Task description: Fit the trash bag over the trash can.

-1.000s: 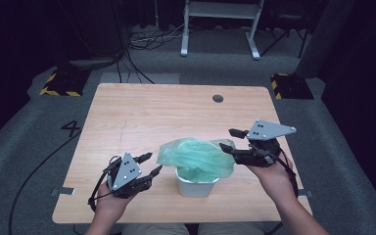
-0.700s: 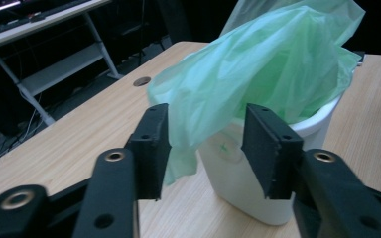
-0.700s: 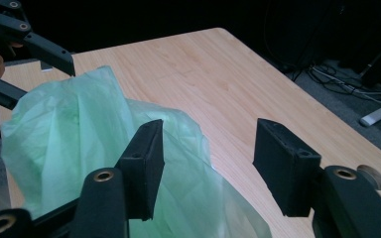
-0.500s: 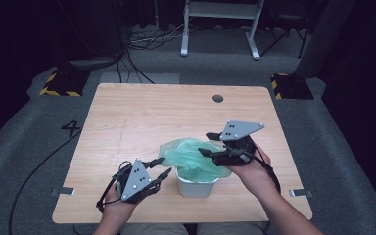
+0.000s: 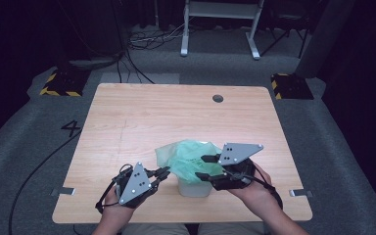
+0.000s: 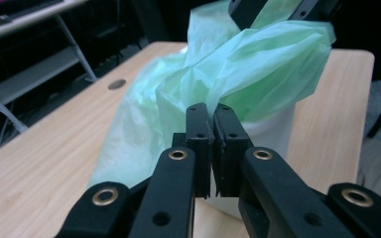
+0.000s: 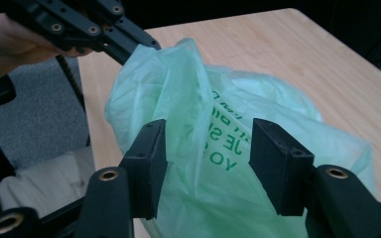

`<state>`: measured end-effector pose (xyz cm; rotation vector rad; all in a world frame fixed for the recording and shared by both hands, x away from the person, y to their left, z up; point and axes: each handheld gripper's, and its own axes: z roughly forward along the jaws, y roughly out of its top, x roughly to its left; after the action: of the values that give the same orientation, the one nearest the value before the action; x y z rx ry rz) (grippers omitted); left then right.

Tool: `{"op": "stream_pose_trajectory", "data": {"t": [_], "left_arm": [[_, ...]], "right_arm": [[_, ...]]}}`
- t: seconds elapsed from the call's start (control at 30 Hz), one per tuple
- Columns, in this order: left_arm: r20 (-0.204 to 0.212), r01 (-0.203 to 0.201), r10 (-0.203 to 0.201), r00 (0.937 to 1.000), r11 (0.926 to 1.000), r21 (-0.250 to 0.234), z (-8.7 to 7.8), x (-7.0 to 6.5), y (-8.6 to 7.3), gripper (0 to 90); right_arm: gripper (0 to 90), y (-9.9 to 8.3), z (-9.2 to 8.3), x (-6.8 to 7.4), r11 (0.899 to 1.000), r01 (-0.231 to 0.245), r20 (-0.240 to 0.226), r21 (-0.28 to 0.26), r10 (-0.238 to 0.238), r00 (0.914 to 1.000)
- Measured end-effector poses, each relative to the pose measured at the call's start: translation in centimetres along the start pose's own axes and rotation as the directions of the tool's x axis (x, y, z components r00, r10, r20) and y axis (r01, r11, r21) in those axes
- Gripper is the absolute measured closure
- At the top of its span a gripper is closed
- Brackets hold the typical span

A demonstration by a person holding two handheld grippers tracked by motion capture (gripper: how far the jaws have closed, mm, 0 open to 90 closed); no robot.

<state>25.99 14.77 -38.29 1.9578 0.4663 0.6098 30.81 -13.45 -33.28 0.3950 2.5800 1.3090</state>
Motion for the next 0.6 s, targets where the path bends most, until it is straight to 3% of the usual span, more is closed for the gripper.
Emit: {"op": "stream_pose_trajectory", "data": {"t": [0.13, 0.37, 0.5, 0.6], "left_arm": [[-0.007, 0.012, -0.012, 0.9999, 0.9998, 0.016, 0.4, 0.1, -0.4, 87.2], [-0.037, 0.016, -0.015, 0.9992, 0.9999, 0.005, 0.2, 0.4, -0.5, 87.2], [-0.031, 0.001, -0.001, 0.9995, 0.9999, 0.013, 0.3, 0.3, -0.6, 87.2], [-0.027, -0.014, 0.014, 0.9995, 0.9995, 0.03, 0.6, 0.1, -0.6, 87.1]], "right_arm": [[48.2, -0.2, 0.1, 0.0, 1.0, -0.003, -0.012, 0.01, 0.003, 0.9999], [47.5, 1.0, -0.7, -1.1, 1.0, 0.0, 0.033, -0.023, 0.0, 0.9995], [47.1, 1.6, -0.8, -2.2, 1.0, -0.001, 0.068, -0.027, 0.003, 0.9977], [45.1, 1.7, 0.1, -3.9, 0.999, -0.038, 0.073, -0.006, 0.039, 0.9966]]}}
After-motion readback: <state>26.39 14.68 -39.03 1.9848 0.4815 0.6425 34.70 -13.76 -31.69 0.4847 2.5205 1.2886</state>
